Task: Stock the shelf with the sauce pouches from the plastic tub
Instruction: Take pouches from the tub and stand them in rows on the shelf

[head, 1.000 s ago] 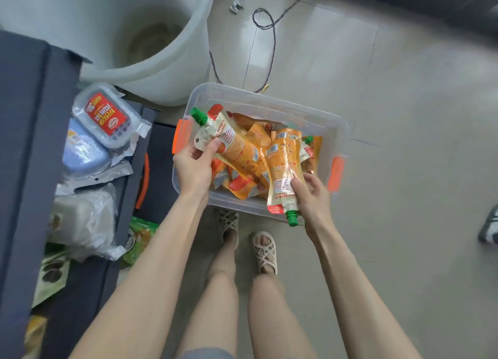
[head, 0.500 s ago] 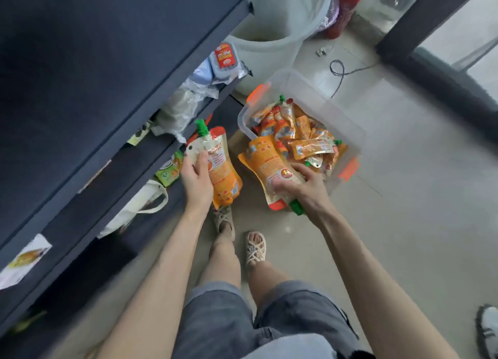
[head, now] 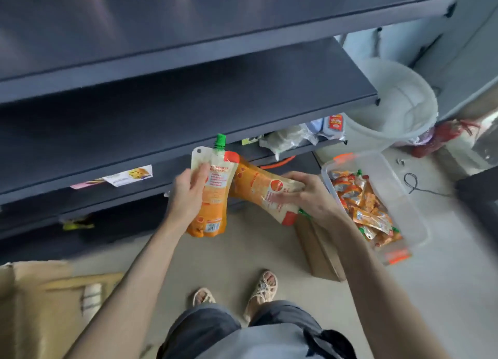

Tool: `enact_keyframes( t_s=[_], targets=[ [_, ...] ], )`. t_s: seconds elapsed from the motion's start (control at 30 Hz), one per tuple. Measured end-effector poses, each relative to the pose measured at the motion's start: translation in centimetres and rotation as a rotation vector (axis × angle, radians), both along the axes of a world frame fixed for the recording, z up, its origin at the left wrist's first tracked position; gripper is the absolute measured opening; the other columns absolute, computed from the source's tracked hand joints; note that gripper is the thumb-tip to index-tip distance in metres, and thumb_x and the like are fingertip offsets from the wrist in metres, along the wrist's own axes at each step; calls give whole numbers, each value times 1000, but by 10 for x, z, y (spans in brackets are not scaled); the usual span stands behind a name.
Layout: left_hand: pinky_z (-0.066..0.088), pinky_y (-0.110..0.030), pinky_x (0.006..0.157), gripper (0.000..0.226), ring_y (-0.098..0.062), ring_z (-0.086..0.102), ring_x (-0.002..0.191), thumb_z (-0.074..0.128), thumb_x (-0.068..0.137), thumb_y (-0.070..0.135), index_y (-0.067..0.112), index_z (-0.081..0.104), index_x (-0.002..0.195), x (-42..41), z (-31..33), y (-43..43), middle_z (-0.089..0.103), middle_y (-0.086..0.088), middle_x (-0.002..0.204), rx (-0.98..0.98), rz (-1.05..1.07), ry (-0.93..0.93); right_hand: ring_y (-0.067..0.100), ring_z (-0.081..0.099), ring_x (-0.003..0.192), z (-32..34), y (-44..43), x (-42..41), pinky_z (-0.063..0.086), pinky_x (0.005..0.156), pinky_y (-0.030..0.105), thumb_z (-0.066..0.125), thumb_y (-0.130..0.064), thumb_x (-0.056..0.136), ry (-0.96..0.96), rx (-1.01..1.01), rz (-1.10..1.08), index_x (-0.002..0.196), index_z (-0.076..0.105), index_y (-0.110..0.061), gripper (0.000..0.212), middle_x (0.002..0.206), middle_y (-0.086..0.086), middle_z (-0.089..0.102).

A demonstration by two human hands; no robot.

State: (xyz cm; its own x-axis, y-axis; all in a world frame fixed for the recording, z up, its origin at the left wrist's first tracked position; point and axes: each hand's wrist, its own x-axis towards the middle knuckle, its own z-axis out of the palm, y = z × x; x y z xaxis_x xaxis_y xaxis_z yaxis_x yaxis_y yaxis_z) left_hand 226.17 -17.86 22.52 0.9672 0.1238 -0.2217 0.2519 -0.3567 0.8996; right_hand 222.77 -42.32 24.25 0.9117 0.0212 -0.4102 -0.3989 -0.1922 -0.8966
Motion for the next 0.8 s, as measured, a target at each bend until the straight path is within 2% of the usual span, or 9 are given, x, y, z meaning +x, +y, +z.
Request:
enact_keyframes(
  t_s=[0.03,0.13,0.23,0.33,0.47,0.53,0.63,0.7,0.8],
  targets=[
    [49,-21,60,33,-2,64,72,48,92,49,21,60,80,-1,10,15,68,11,76,-38,-16,-10,7,67,66,8,14,5,53,60,18,80,1,68,-28,-19,48,97,68,-4,31,82,3,71],
    [55,-32,75,17,-11,67,89,51,94,36,22,61,94,-5,42,59,70,4,96,-96,-81,-17,10,70,71,33,53,19,55,61,20,82,-5,66,-115,-82,140,90,69,-16,30,80,-3,74],
    [57,-33,74,4,-11,69,87,61,89,28,27,63,92,-11,73,102,72,6,92,-140,-131,-68,13,70,71,63,90,31,56,61,25,86,-10,61,-219,-128,160,80,69,-22,28,81,-1,74],
    [57,-31,71,10,-9,70,86,67,83,29,31,66,93,-14,102,141,74,10,90,-179,-124,-174,7,69,66,100,129,43,53,53,20,86,-12,61,-344,-184,216,78,69,-25,27,79,-4,73],
    [55,-21,70,22,-3,67,88,62,78,43,28,66,93,0,136,186,65,10,101,-166,-158,-315,8,71,69,148,178,62,53,54,19,86,-7,63,-473,-176,316,79,73,-22,26,77,-9,75],
    [54,-19,74,27,1,63,92,58,76,47,28,67,93,12,155,204,56,15,108,-157,-212,-346,11,72,71,170,200,76,55,56,22,85,-6,63,-534,-191,353,77,75,-18,21,77,-5,75],
    [53,-18,74,26,1,63,96,55,79,45,31,66,97,32,184,227,59,29,104,-160,-303,-373,13,72,72,204,231,100,57,60,25,86,-9,64,-627,-207,381,75,75,-18,18,77,-3,75],
    [53,-17,71,26,-2,66,94,55,80,43,30,66,100,50,196,247,66,25,102,-181,-329,-393,10,72,71,226,250,121,54,57,20,85,-8,64,-652,-168,415,71,74,-25,21,75,-6,75],
    [54,-19,68,27,-13,70,94,57,82,43,28,68,102,75,208,278,73,6,103,-261,-312,-366,7,72,70,249,281,157,51,55,15,85,-9,65,-703,-130,443,70,73,-28,23,76,-8,75]
  ],
)
